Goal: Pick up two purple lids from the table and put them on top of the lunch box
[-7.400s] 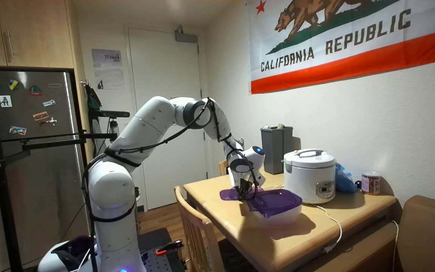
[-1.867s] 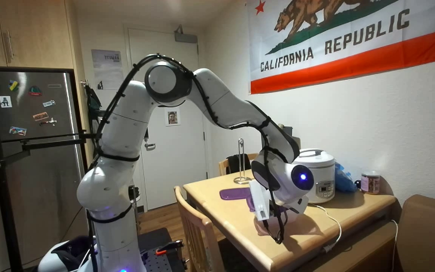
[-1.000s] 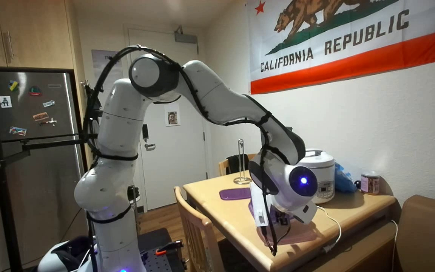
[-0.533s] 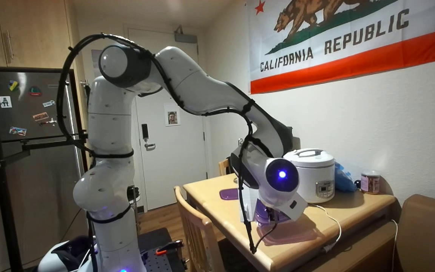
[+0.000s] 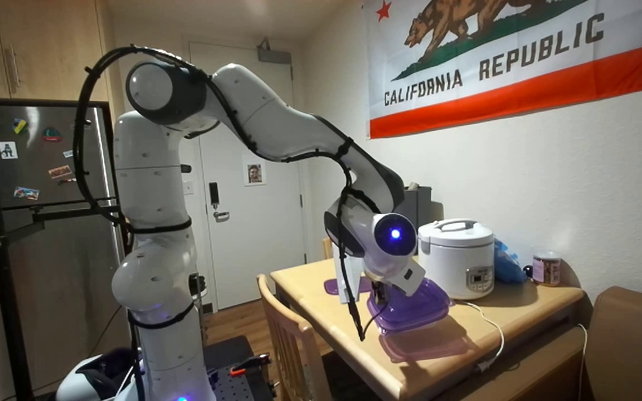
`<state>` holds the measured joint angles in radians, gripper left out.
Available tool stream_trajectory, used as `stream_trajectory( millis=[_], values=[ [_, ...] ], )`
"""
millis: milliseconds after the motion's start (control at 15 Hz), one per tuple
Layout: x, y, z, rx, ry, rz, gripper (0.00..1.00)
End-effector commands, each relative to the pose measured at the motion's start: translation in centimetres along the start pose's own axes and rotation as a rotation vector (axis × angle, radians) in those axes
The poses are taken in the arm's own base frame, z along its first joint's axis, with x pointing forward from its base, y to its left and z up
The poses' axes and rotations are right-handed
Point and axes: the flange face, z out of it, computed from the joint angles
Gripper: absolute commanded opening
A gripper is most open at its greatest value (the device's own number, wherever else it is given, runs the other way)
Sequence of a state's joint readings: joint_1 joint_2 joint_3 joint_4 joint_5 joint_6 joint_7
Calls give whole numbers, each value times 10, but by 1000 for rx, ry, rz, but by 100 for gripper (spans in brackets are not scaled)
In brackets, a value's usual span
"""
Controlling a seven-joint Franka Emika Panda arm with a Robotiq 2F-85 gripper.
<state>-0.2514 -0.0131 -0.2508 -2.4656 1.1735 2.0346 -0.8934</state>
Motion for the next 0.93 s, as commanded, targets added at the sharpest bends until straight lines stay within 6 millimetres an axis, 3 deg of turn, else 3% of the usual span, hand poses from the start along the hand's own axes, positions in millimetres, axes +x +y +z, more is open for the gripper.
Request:
stream_trajectory(
  millis=[0,400,867],
  values=[
    [-17,-38,25,-36,-50,-27,100],
    [-29,-77,71,-112,-159,-82,100],
    [-42,-102,107,-204,-281,-183,100]
  ],
)
